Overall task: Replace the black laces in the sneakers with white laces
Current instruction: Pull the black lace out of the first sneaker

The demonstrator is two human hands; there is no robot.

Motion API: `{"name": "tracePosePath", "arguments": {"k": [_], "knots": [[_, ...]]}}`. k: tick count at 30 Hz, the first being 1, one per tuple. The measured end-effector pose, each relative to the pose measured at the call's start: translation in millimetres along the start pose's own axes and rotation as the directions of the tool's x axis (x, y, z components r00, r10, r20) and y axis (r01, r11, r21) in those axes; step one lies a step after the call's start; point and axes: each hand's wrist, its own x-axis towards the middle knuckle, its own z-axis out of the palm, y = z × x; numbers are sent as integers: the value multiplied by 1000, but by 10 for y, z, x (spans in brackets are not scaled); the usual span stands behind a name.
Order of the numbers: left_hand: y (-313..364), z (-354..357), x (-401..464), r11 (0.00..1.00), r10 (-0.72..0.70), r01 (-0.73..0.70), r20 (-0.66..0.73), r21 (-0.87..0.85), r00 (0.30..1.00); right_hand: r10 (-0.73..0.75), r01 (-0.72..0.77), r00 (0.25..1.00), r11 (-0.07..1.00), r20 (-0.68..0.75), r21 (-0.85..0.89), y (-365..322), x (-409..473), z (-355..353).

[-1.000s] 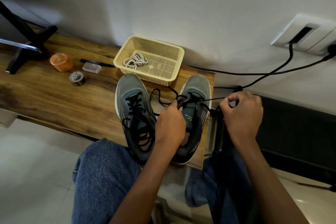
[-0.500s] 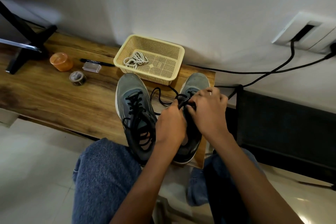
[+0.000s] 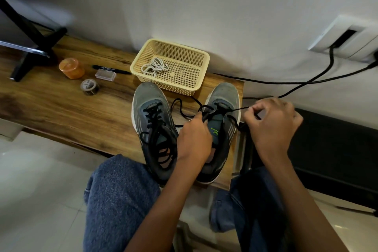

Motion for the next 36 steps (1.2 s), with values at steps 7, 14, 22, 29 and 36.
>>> {"name": "tracePosePath", "arguments": {"k": [7,14,22,29,36], "knots": [[-20,1,11,1000,-3,3,6,22,1000,25,-14,979,998,203,-59,-61,-54,25],[-20,-2,15,1000,12,-12,26,20,1000,-161,258,892,949,422,-183,-391,-93,187],[-33,1,7,1000,16,-16,9,11,1000,-236,273,939,954,250,-125,-345,-114,274],[-35,3,18,1000,-13,13,-24,2,1000,-94,94,995,996,-41,-5,-119,-21,-58],[-57,21,45,1000,-13,13,-21,18,1000,42,-22,986,992,160,-124,-38,-53,-56]]}}
